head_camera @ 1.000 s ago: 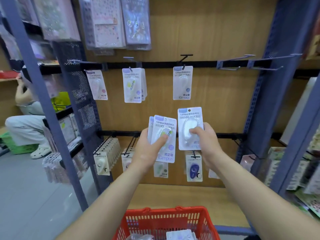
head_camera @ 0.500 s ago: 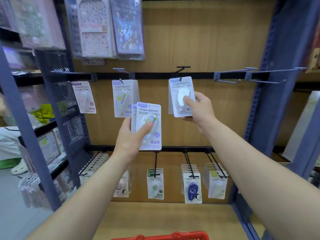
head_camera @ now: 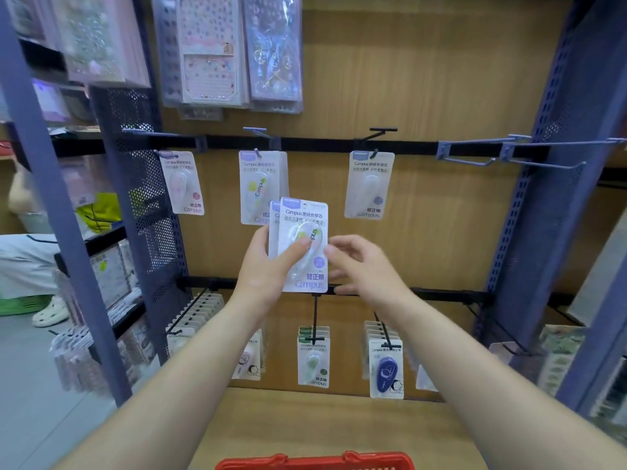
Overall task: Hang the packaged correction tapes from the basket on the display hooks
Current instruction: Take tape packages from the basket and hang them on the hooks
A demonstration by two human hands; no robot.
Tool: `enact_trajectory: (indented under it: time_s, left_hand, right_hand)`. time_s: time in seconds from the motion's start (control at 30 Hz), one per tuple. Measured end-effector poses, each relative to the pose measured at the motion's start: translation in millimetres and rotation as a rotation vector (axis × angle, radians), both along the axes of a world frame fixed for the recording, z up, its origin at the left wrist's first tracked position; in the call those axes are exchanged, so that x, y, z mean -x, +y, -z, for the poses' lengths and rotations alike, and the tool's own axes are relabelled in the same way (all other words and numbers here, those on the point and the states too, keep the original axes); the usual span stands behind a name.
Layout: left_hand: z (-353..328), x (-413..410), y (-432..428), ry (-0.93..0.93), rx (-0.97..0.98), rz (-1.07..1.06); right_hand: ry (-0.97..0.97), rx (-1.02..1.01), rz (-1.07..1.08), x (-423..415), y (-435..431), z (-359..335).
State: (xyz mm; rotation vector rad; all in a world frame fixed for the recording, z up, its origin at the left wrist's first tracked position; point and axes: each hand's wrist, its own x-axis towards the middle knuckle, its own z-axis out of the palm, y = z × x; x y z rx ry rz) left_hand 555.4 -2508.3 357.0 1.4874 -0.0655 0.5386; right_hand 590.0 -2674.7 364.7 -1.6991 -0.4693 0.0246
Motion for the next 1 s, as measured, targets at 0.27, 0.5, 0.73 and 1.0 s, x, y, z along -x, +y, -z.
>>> enact_trajectory:
  time_s: [0.27, 0.5, 0.73, 1.0]
  left_hand:
    - [-5, 11, 27, -0.010, 0.103, -0.071]
    - [-3, 18, 89, 0.024, 0.056, -0.207]
    - [-1, 23, 127, 0.005, 0.023, -0.247]
    - [1, 19, 141, 0.004, 0.035, -0.238]
  right_hand:
    - [0.092, -0.145, -0.060, 6, 48, -6]
    - [0.032, -0.225, 0.024, -16, 97, -35]
    - [-0.002, -0.204, 0.094, -46, 132, -60]
    - [-0.020, -0.022, 0.269, -65, 140, -51]
